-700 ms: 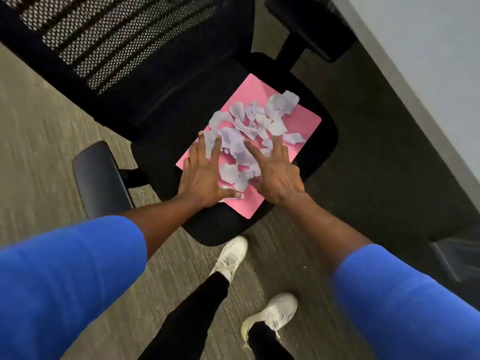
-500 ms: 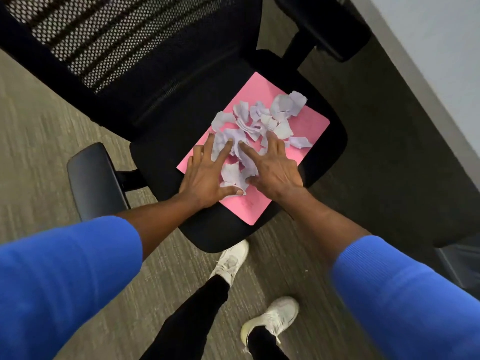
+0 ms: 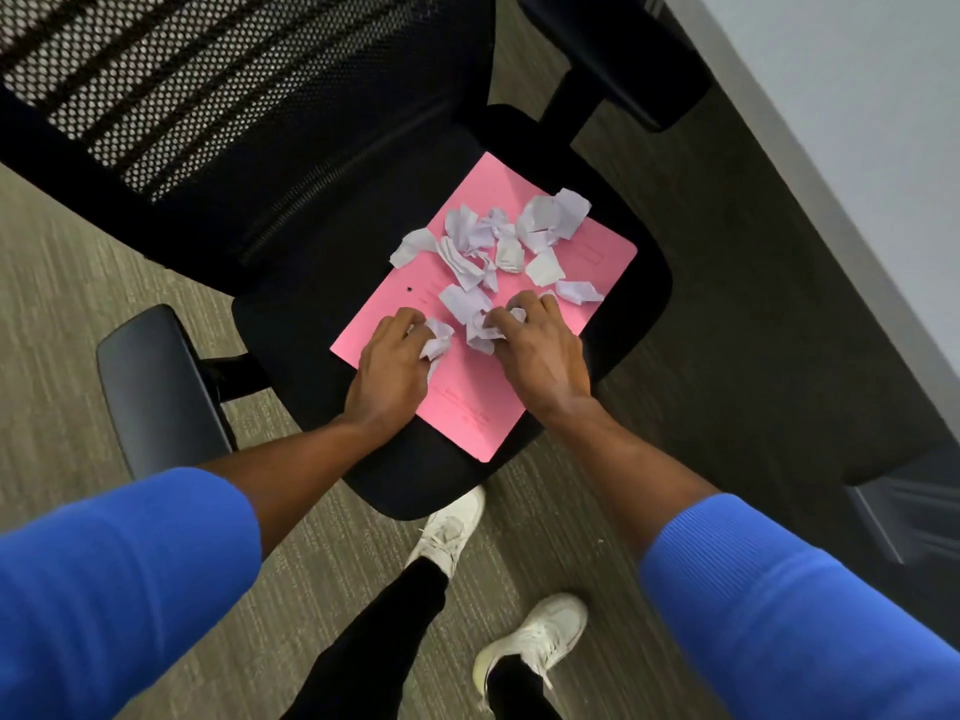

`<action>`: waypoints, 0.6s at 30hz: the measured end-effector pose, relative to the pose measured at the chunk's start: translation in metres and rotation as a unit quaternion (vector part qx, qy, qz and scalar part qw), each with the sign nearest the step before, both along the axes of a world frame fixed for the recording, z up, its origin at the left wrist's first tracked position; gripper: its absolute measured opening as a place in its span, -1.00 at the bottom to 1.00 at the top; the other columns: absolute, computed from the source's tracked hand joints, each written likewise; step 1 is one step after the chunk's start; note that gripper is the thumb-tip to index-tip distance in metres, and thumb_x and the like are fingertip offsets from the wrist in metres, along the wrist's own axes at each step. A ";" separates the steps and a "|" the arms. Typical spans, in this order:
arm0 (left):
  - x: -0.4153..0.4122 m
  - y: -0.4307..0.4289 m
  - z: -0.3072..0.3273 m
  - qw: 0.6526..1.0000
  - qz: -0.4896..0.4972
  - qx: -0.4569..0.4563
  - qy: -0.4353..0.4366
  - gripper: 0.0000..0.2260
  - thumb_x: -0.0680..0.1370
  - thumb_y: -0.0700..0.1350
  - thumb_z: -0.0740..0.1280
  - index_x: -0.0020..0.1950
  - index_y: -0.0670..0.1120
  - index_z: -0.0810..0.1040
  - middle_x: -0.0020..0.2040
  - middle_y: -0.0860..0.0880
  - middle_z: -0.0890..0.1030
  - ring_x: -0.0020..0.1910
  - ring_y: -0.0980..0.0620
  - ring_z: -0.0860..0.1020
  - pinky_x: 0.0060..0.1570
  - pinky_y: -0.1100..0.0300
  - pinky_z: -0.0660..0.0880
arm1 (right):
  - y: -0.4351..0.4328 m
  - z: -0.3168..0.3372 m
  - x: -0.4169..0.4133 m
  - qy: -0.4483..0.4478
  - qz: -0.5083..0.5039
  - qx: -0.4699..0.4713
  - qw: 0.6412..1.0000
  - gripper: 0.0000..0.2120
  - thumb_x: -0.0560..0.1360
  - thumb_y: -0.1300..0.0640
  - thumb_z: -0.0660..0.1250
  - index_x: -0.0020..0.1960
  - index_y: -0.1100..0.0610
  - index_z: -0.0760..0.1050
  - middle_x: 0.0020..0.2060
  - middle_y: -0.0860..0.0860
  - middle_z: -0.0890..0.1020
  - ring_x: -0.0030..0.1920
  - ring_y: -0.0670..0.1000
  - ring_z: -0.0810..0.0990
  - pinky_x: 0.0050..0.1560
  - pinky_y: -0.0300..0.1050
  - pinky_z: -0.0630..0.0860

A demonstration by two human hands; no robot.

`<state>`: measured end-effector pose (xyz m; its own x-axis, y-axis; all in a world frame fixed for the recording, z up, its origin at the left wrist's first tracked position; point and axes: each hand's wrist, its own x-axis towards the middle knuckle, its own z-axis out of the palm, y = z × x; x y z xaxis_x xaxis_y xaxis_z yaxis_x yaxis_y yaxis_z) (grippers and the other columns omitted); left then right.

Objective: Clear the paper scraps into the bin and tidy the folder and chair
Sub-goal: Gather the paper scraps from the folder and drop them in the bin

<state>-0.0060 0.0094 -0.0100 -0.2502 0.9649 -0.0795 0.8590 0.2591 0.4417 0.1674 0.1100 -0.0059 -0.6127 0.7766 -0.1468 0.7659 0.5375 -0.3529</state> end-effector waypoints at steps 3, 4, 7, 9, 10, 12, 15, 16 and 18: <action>0.002 -0.004 0.007 1.000 0.014 0.007 -0.016 -0.74 0.54 -0.41 0.41 0.22 -0.32 0.67 0.12 -0.25 0.64 0.06 -0.28 0.61 0.03 -0.23 0.59 | -0.006 0.007 0.010 0.049 -0.020 -0.001 0.999 -0.73 0.61 0.20 0.39 0.31 0.10 0.58 0.29 0.11 0.55 0.25 0.19 0.51 -0.10 0.17 0.63; 0.004 -0.005 0.010 1.000 0.020 0.010 -0.021 -0.74 0.52 -0.43 0.40 0.20 -0.32 0.67 0.10 -0.25 0.65 0.05 -0.28 0.61 0.03 -0.23 0.59 | -0.008 0.009 0.013 0.062 -0.026 -0.003 0.998 -0.74 0.61 0.20 0.38 0.29 0.11 0.59 0.29 0.10 0.56 0.26 0.18 0.51 -0.06 0.21 0.64; 0.012 -0.010 0.018 0.999 0.030 0.022 -0.030 -0.75 0.50 -0.44 0.36 0.16 -0.31 0.67 0.07 -0.24 0.65 0.04 -0.27 0.61 0.02 -0.23 0.58 | -0.017 0.015 0.020 0.096 -0.039 -0.001 0.995 -0.76 0.59 0.21 0.40 0.25 0.11 0.63 0.28 0.09 0.58 0.24 0.16 0.54 -0.03 0.21 0.64; 0.020 -0.014 0.022 0.998 0.035 0.033 -0.036 -0.78 0.52 -0.43 0.35 0.12 -0.30 0.67 0.05 -0.23 0.65 0.02 -0.25 0.61 0.02 -0.22 0.57 | -0.023 0.017 0.024 0.119 -0.048 0.010 0.992 -0.78 0.57 0.22 0.43 0.21 0.13 0.66 0.24 0.10 0.61 0.20 0.17 0.57 -0.07 0.19 0.65; 0.025 -0.016 0.025 0.998 0.037 0.041 -0.040 -0.80 0.52 -0.43 0.35 0.10 -0.31 0.66 0.04 -0.23 0.64 0.00 -0.24 0.61 0.00 -0.21 0.57 | -0.027 0.018 0.027 0.130 -0.055 0.014 0.990 -0.78 0.56 0.23 0.45 0.20 0.13 0.67 0.22 0.10 0.62 0.17 0.17 0.58 -0.10 0.18 0.65; 0.035 -0.020 0.028 0.996 0.048 0.054 -0.045 -0.80 0.52 -0.44 0.35 0.10 -0.31 0.66 0.03 -0.22 0.64 -0.01 -0.23 0.61 -0.02 -0.17 0.58 | -0.034 0.019 0.033 0.152 -0.072 0.018 0.986 -0.78 0.53 0.23 0.48 0.17 0.13 0.68 0.19 0.10 0.64 0.13 0.17 0.59 -0.16 0.15 0.64; 0.053 -0.030 0.033 0.992 0.085 0.064 -0.062 -0.82 0.52 -0.43 0.35 0.09 -0.31 0.64 0.01 -0.20 0.63 -0.03 -0.20 0.60 -0.05 -0.13 0.58 | -0.046 0.020 0.045 0.182 -0.100 0.025 0.978 -0.76 0.48 0.26 0.52 0.13 0.13 0.70 0.14 0.10 0.65 0.10 0.18 0.61 -0.22 0.09 0.64; 0.060 -0.034 0.034 0.991 0.094 0.067 -0.067 -0.85 0.53 -0.42 0.35 0.07 -0.31 0.64 0.00 -0.19 0.62 -0.05 -0.19 0.60 -0.08 -0.13 0.57 | -0.050 0.020 0.051 0.192 -0.111 0.025 0.975 -0.76 0.47 0.27 0.52 0.13 0.13 0.70 0.13 0.10 0.65 0.09 0.18 0.62 -0.21 0.09 0.64; 0.075 -0.043 0.035 0.990 0.101 0.067 -0.077 -0.90 0.55 -0.40 0.36 0.03 -0.30 0.62 -0.03 -0.18 0.60 -0.09 -0.18 0.58 -0.12 -0.10 0.54 | -0.060 0.019 0.063 0.208 -0.137 0.024 0.968 -0.76 0.47 0.28 0.51 0.12 0.13 0.71 0.13 0.08 0.66 0.10 0.17 0.62 -0.19 0.10 0.64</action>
<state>0.0690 -0.0337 0.0251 -0.4340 0.9009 -0.0068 0.7148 0.3490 0.6060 0.2304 0.0500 0.0136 -0.3805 0.9184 0.1084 0.6795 0.3572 -0.6409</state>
